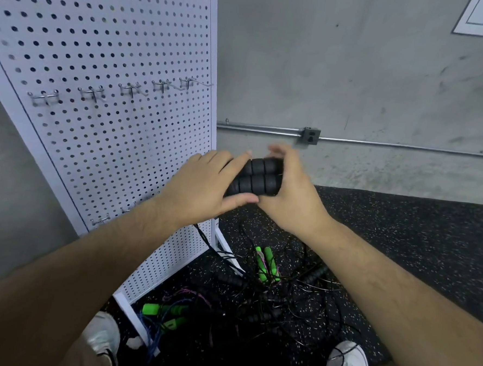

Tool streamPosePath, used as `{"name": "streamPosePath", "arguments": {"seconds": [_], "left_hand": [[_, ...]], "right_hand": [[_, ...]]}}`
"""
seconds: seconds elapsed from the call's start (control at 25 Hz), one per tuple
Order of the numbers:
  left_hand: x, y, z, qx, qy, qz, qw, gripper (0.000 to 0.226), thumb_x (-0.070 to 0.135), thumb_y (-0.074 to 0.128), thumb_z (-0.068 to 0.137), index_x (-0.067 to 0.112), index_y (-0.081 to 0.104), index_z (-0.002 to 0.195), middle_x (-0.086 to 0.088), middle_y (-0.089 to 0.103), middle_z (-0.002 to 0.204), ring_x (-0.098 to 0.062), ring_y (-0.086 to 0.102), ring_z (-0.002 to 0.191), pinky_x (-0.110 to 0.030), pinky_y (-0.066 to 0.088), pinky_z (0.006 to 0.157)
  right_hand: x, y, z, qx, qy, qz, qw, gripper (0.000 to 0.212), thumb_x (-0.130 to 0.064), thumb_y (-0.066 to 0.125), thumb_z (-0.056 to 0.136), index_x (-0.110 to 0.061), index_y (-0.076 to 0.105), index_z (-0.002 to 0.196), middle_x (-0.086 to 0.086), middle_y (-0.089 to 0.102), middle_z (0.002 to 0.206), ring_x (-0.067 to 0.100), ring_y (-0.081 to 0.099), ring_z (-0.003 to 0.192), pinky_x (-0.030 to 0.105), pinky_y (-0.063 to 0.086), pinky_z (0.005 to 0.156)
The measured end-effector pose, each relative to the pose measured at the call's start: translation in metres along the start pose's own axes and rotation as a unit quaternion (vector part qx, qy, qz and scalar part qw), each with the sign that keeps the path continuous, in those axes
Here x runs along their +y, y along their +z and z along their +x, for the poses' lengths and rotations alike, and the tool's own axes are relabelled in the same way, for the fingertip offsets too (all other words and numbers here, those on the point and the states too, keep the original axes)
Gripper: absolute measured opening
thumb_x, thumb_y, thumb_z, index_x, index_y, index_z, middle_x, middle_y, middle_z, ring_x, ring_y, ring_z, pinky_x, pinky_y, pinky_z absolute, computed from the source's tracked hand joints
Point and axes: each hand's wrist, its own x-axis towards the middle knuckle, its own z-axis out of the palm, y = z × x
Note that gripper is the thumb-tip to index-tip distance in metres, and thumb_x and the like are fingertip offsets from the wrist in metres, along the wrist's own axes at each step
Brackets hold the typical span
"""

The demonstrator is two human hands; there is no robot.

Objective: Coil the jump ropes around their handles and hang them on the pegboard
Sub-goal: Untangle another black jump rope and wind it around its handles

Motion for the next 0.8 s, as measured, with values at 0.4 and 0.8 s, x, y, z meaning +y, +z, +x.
{"name": "streamPosePath", "arguments": {"seconds": [0.4, 0.8], "left_hand": [[0.014, -0.018, 0.002, 0.076, -0.014, -0.070, 0.995, 0.084, 0.072, 0.039, 0.092, 0.008, 0.045, 0.148, -0.005, 0.062, 0.105, -0.024, 0.059, 0.093, -0.037, 0.048, 0.079], [-0.033, -0.016, -0.026, 0.034, 0.074, -0.017, 0.997, 0.085, 0.070, 0.034, 0.097, 0.009, 0.034, 0.156, -0.009, 0.061, 0.101, -0.023, 0.056, 0.084, -0.034, 0.046, 0.071]], "right_hand": [[-0.024, 0.094, -0.022, -0.301, 0.114, 0.200, 0.926, 0.044, -0.038, 0.069, 0.091, -0.023, 0.060, 0.132, -0.007, 0.061, 0.136, 0.008, 0.055, 0.125, 0.037, 0.045, 0.110], [-0.007, 0.008, 0.002, -0.294, 0.160, 0.085, 0.939, 0.020, -0.036, 0.052, 0.103, -0.028, 0.068, 0.094, 0.003, 0.066, 0.081, 0.022, 0.060, 0.077, 0.037, 0.051, 0.086]]}}
